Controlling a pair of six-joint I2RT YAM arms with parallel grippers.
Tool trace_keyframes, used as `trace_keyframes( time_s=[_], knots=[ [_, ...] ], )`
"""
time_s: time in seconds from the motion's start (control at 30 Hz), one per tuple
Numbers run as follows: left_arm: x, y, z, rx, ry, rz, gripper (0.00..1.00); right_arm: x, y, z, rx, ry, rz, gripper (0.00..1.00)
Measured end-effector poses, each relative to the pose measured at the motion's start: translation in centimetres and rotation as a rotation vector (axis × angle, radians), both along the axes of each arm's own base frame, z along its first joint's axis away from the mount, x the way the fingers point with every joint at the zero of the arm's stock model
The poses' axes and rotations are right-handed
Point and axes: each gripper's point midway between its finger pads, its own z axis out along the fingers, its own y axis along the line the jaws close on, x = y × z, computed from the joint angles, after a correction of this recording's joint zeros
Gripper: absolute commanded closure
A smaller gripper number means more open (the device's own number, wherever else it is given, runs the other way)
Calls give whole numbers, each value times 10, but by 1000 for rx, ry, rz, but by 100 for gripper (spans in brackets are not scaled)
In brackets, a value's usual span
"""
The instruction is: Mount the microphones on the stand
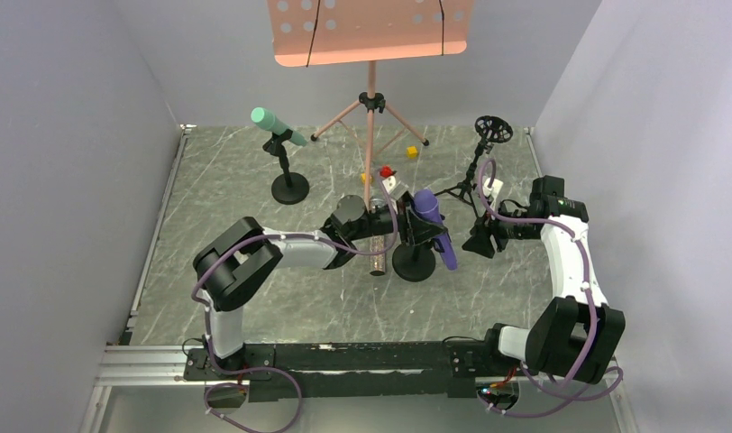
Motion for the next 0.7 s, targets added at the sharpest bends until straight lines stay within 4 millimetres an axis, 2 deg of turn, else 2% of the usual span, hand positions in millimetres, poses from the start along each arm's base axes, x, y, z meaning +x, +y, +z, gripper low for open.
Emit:
trace_keyframes(
  time_s=[0.17, 0.23, 0.3, 0.37, 0.43, 0.53, 0.6, 0.7],
  knots=[
    [-7, -7, -14, 21, -15, 0, 97, 0, 2, 1, 13, 2, 4, 43],
    [-8, -8, -14, 19, -22, 3, 91, 0, 2, 0, 19, 5, 5, 42],
    [-7, -7, -14, 19, -23, 10, 73, 0, 3, 0, 24, 6, 7, 42],
    [-6, -8, -14, 18, -22, 15, 47, 0, 4, 1, 30, 8, 8, 41],
    [-6, -8, -13, 19, -19, 20, 28, 1, 4, 2, 35, 8, 10, 41],
    [-3, -12, -18, 55, 13, 20, 13, 0, 5, 2, 38, 12, 11, 41],
    [-2, -12, -31, 105, 61, 19, 3, 0, 5, 2, 39, 16, 12, 41],
    [-4, -11, -52, 181, 131, 16, 1, -2, 5, 1, 41, 26, 14, 41]
  ],
)
